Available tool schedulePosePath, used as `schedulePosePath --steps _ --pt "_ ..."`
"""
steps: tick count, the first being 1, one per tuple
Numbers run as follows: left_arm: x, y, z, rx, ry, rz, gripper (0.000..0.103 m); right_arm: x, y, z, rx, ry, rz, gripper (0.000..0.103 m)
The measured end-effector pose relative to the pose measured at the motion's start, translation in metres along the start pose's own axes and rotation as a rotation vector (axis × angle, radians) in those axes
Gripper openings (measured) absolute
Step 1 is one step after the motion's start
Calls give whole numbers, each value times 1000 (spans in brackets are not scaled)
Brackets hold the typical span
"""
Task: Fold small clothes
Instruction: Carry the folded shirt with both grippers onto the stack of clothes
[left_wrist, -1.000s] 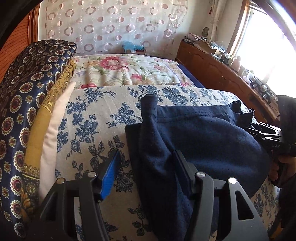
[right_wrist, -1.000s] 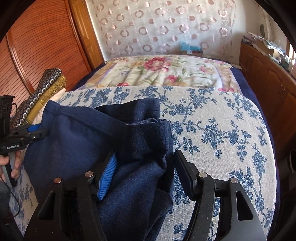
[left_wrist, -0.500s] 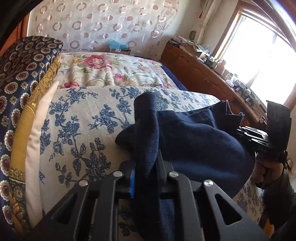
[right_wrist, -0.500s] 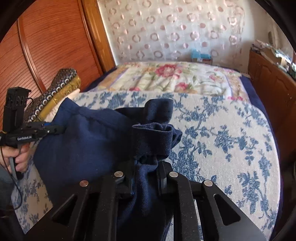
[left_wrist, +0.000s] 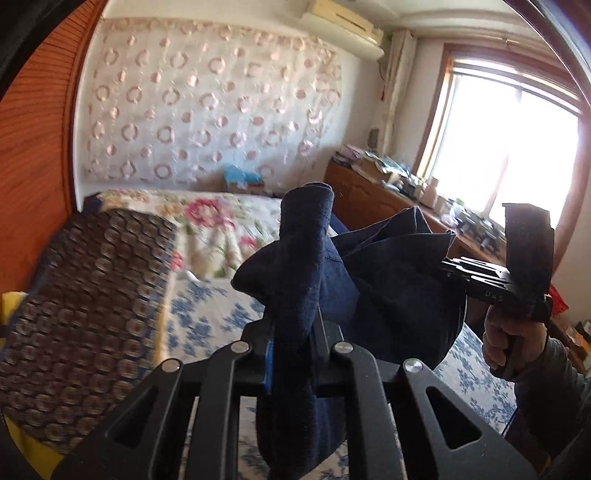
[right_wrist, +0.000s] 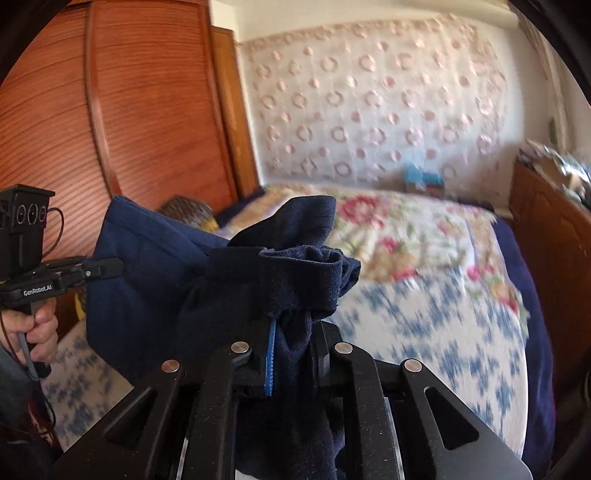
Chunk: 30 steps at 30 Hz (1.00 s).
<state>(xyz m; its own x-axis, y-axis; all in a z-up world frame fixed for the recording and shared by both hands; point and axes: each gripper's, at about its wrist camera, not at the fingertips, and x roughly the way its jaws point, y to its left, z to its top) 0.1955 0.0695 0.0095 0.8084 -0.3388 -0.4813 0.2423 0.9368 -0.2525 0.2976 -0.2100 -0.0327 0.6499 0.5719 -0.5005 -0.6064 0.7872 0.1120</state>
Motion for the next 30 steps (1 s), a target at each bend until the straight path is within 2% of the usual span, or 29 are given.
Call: schedulePosePath --steps 6,10,13,18,22,26,28,30 --pt "-47 48 11 -50 -112 138 10 28 46 61 -130 -60 75 11" --pt "-55 85 3 -122 -133 223 10 72 87 105 -246 -62 127 11" --pt "-50 112 -11 -194 -106 256 10 112 118 129 -304 -54 128 11" --pt "-55 128 -39 -244 -119 315 10 177 170 143 -410 -11 157 10" --pt "-61 130 -59 -273 -84 380 10 213 203 151 -464 -3 216 10" --pt "-60 137 -74 -277 -55 435 11 250 225 153 -463 28 271 11" --pt "-62 141 -78 -284 -44 441 12 263 235 149 -462 50 273 11" --pt "-60 143 -80 -298 -32 446 12 272 241 149 -451 63 258 15"
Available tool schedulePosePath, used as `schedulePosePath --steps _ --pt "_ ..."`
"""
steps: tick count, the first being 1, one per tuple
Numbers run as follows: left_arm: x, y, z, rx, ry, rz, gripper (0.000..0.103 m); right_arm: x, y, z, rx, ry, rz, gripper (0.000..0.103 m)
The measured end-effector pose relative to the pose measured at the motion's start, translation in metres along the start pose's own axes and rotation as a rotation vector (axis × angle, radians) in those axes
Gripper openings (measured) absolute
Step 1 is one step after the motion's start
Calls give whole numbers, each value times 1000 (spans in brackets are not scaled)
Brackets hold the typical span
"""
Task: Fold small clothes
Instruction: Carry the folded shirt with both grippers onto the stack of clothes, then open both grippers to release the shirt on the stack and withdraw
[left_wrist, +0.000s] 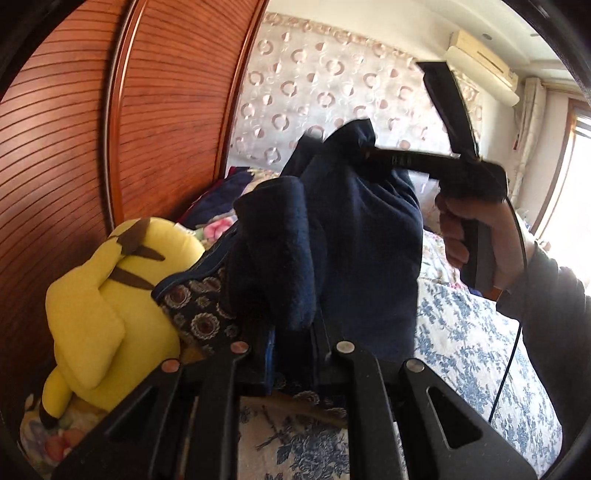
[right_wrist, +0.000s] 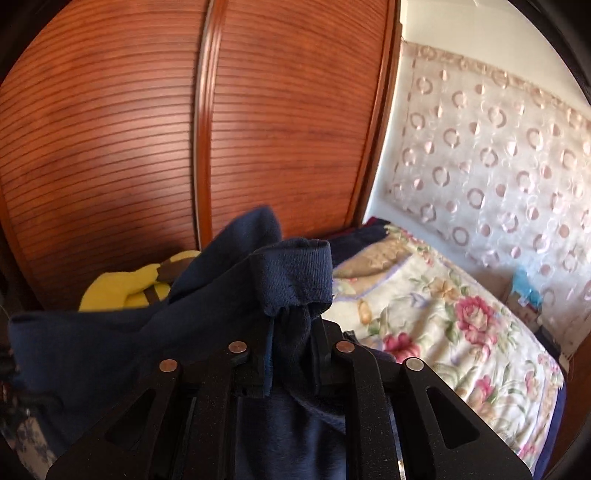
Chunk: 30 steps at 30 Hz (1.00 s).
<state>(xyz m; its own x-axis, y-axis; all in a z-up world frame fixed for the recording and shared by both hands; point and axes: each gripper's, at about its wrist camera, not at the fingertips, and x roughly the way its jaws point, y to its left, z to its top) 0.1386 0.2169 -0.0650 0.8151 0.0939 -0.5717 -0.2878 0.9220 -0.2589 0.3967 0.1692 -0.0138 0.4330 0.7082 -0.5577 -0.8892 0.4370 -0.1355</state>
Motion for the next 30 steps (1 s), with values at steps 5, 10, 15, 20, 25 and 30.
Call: schedulePosePath --steps 5,10,15,20,25,30 --pt "-1 1 -3 0 1 13 12 -19 -14 5 94 -67 -31 37" --pt "-3 -2 -2 3 1 23 15 -36 -14 -17 80 -40 3 37" --pt "-8 -7 0 48 -2 53 27 -13 -9 -47 78 45 23 38" --pt "-16 -6 2 74 -10 78 59 15 -14 -65 149 80 49 44" --pt "-26 -9 2 114 -30 122 74 18 -10 -74 151 59 11 44" --pt "-38 -14 2 140 -45 127 79 -11 -7 -73 193 45 -17 48"
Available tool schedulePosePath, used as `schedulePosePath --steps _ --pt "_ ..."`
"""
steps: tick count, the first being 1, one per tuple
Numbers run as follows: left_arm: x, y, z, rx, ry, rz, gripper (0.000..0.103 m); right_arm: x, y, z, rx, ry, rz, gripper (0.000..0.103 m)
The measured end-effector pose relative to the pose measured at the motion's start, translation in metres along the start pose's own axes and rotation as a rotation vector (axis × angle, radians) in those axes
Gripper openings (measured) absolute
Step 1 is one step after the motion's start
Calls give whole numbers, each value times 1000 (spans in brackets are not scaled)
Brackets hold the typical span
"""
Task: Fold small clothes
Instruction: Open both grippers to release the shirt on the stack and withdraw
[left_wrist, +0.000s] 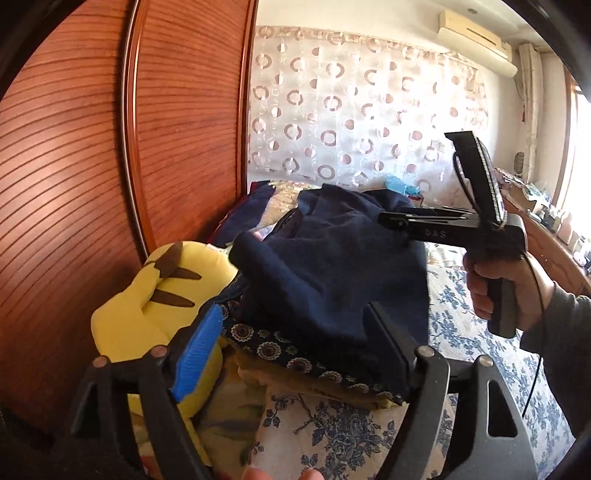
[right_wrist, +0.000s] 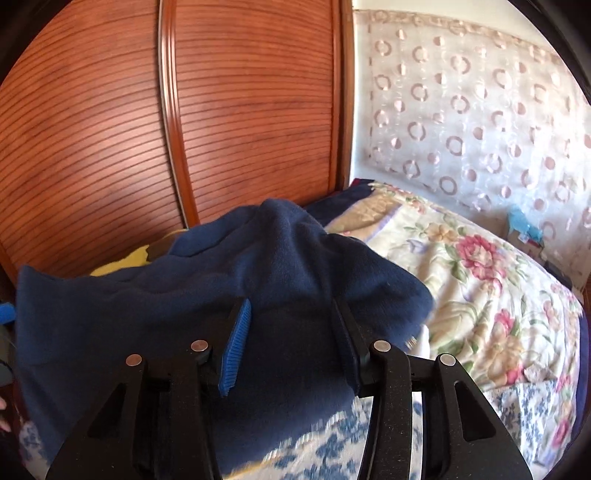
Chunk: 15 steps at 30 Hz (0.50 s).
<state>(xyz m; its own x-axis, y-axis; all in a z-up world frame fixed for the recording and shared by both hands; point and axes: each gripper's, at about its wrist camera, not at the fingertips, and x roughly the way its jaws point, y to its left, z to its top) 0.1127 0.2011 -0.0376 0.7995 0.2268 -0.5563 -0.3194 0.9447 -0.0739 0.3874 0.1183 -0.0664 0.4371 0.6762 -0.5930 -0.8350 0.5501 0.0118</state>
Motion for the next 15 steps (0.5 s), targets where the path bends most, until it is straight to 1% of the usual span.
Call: schedulePosePath --steps 3,6,11,13,15 --pt "-8 -5 -1 15 -7 -20 80 -21 5 -5 3 -7 -14 51" --pt "-15 -12 -3 27 -11 -39 80 -49 7 -16 30 -29 -2 52" --pt "-28 -30 -8 75 -15 -45 80 -95 14 -46 73 -48 -12 56" --pt "-35 -39 -10 96 -18 -55 80 -115 18 -59 81 -59 -33 60" --pt "-42 -47 -13 112 -22 -68 80 -132 21 -70 96 -69 -41 67"
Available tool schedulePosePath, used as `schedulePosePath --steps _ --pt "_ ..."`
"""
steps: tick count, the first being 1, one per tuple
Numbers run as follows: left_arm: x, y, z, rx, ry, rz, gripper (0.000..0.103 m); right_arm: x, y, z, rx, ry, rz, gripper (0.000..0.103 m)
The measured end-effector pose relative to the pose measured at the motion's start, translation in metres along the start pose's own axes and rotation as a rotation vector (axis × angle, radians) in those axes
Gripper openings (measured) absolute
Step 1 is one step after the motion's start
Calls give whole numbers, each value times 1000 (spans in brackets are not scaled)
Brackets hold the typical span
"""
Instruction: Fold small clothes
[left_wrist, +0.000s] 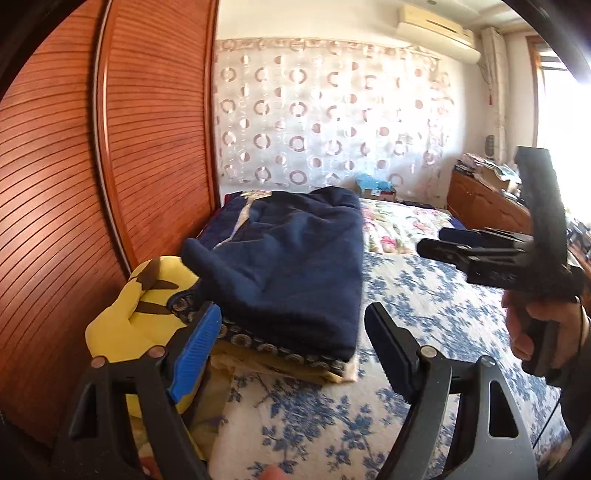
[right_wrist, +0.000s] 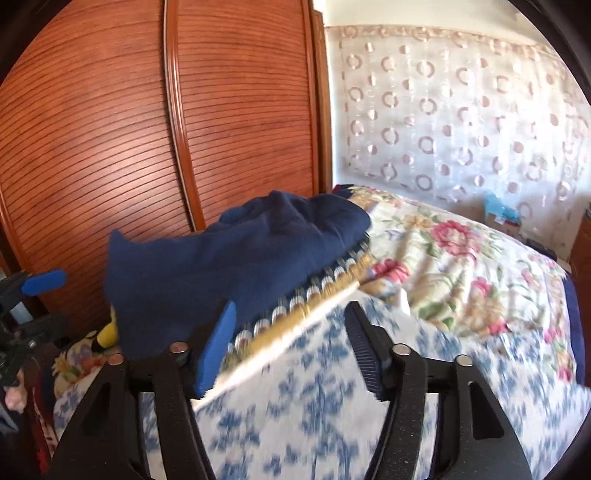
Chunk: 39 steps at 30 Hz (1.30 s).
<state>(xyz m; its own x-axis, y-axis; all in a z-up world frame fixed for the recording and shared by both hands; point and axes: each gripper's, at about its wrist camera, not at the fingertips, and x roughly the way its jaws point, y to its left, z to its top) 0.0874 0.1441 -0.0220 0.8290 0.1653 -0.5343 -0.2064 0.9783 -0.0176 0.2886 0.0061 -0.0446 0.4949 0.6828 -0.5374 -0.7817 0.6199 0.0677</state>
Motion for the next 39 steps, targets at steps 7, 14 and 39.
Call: schedulePosePath --steps 7,14,39 --pt "-12 -34 -13 54 14 -41 80 -76 3 -32 50 -52 -69 81" --pt "-22 -72 -24 86 28 -154 81 -146 -3 -68 117 -78 -208 84" --pt "-101 -133 27 112 -104 -227 81 -322 -7 -105 260 -255 -539 84"
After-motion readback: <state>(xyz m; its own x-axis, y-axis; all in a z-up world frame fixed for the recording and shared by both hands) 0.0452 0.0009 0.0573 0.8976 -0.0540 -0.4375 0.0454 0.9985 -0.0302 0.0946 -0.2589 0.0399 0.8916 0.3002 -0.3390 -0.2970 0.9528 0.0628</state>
